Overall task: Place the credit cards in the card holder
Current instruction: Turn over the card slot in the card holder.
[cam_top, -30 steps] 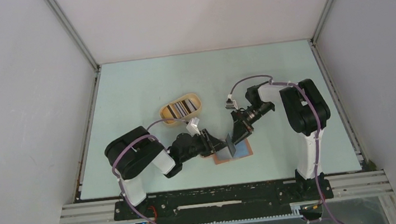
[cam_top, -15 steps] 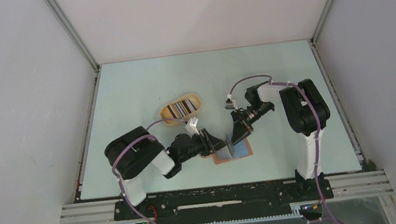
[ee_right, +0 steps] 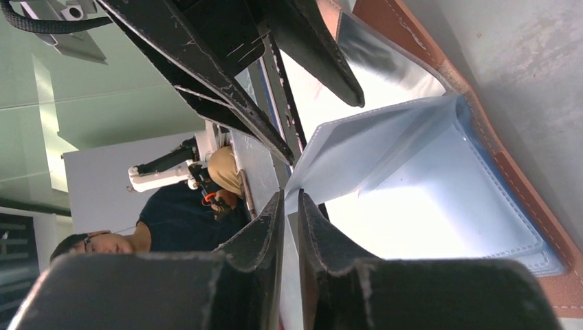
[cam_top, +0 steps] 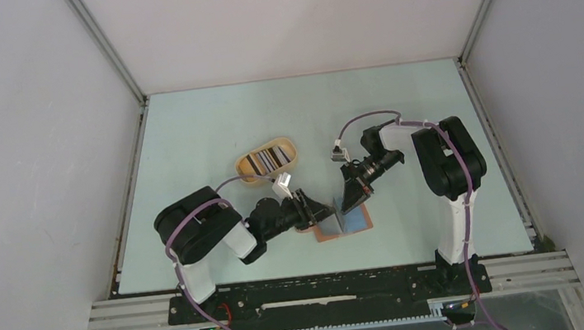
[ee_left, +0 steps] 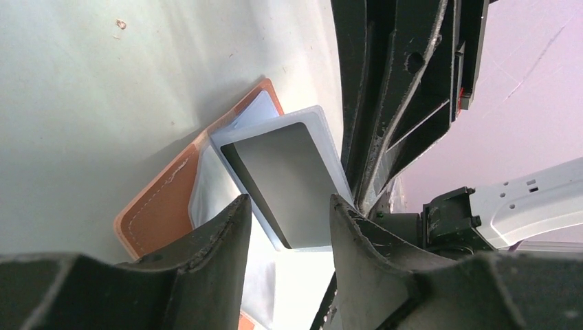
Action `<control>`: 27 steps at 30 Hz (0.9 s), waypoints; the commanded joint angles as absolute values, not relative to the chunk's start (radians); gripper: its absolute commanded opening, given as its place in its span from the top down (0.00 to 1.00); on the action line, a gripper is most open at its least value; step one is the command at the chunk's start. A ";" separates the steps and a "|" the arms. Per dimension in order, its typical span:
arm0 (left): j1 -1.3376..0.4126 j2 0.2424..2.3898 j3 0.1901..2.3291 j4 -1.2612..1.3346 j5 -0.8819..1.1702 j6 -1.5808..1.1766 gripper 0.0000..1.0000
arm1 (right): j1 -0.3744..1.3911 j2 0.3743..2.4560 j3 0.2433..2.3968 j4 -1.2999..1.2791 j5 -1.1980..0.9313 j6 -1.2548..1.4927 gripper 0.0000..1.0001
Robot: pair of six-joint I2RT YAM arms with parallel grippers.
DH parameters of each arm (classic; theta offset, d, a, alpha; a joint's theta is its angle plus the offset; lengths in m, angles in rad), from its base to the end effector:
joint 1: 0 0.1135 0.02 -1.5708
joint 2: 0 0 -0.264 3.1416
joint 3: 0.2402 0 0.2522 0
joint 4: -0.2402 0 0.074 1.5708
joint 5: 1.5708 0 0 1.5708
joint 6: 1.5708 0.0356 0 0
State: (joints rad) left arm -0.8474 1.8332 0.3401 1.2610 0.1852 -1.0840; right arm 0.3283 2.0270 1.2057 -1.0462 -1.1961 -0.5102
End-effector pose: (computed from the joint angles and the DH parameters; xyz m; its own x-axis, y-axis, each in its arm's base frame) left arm 0.1760 -0.2093 0.1038 -0.8272 -0.3757 -0.4178 0.2656 0.3939 -0.8800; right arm 0.2938 0.1351 0.1288 -0.8581 -0.4811 -0.1795 -0.3203 0.2283 0.9194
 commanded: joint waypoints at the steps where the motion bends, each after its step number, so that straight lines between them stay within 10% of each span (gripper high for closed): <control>1: -0.840 1.835 0.313 1.329 0.170 -1.091 0.49 | 0.336 2.032 1.232 -1.025 -1.174 -0.492 0.82; 27: -0.837 1.703 0.230 1.287 0.102 -1.061 0.42 | 0.468 1.899 1.167 -0.800 -0.917 -0.319 0.83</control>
